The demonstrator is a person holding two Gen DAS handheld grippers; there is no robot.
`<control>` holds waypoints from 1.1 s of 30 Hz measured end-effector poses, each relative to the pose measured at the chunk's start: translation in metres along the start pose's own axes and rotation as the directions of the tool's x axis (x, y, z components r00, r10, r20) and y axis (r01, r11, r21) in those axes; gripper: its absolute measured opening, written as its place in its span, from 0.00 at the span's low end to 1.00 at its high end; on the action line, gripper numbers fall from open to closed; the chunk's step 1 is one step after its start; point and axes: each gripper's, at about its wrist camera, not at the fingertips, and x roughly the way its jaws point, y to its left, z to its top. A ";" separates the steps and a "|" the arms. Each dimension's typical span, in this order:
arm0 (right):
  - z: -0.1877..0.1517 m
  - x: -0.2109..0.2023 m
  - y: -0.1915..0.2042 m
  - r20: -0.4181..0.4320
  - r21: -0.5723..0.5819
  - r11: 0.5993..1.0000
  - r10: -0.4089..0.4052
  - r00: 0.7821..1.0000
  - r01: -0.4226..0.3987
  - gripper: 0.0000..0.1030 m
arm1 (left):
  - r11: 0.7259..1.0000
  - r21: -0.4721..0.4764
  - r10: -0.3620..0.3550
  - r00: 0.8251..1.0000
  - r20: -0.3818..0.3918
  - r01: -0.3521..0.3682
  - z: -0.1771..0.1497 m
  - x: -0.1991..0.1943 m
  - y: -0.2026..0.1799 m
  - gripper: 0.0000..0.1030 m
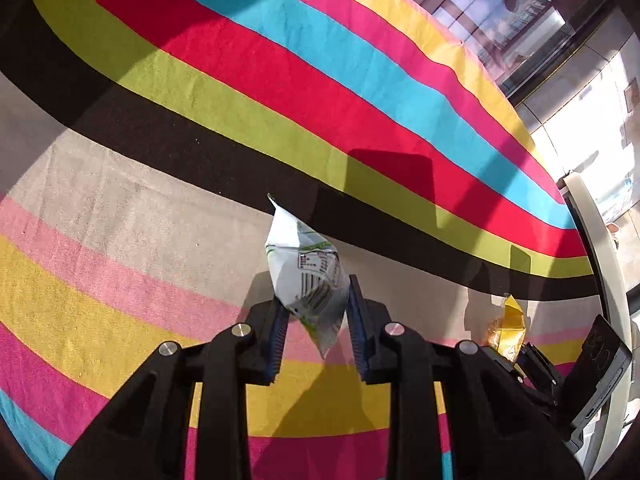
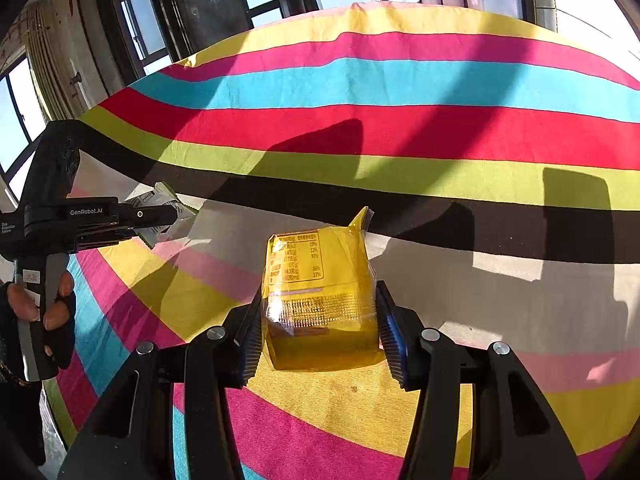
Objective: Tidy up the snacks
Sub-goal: 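Carry the green-white bag with the left tool while the right tool carries the yellow pack, release into box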
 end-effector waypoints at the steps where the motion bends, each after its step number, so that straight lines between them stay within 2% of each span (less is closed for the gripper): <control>1: 0.001 0.000 0.000 0.001 0.002 1.000 0.000 1.000 0.000 0.50 | 0.999 0.032 0.014 1.000 0.004 -0.014 -0.008 -0.001 0.001 0.27; 8: 0.000 0.000 -0.002 0.001 0.009 1.000 0.002 1.000 -0.002 0.50 | 1.000 0.015 -0.008 0.995 0.104 0.006 -0.031 -0.025 0.030 0.26; 10: 0.001 0.000 -0.002 0.004 0.011 1.000 0.004 1.000 -0.005 0.50 | 0.998 0.056 0.033 0.988 0.149 -0.042 -0.036 -0.033 0.023 0.26; 14: 0.001 0.000 -0.002 0.005 0.011 1.000 0.010 1.000 -0.010 0.50 | 0.977 0.150 0.116 0.964 0.238 -0.154 -0.050 -0.047 0.000 0.26; 19: 0.000 -0.002 -0.004 0.013 0.017 1.000 0.024 1.000 -0.024 0.50 | 0.934 0.223 0.198 0.924 0.328 -0.279 -0.072 -0.063 -0.023 0.26; 26: 0.000 -0.007 -0.005 0.035 0.023 0.998 0.050 0.998 -0.051 0.47 | 0.896 0.233 0.274 0.884 0.378 -0.377 -0.095 -0.078 -0.030 0.26; 33: 0.001 -0.005 -0.003 0.021 0.023 0.999 0.031 0.999 -0.032 0.47 | 0.884 0.229 0.288 0.861 0.418 -0.407 -0.112 -0.097 -0.026 0.26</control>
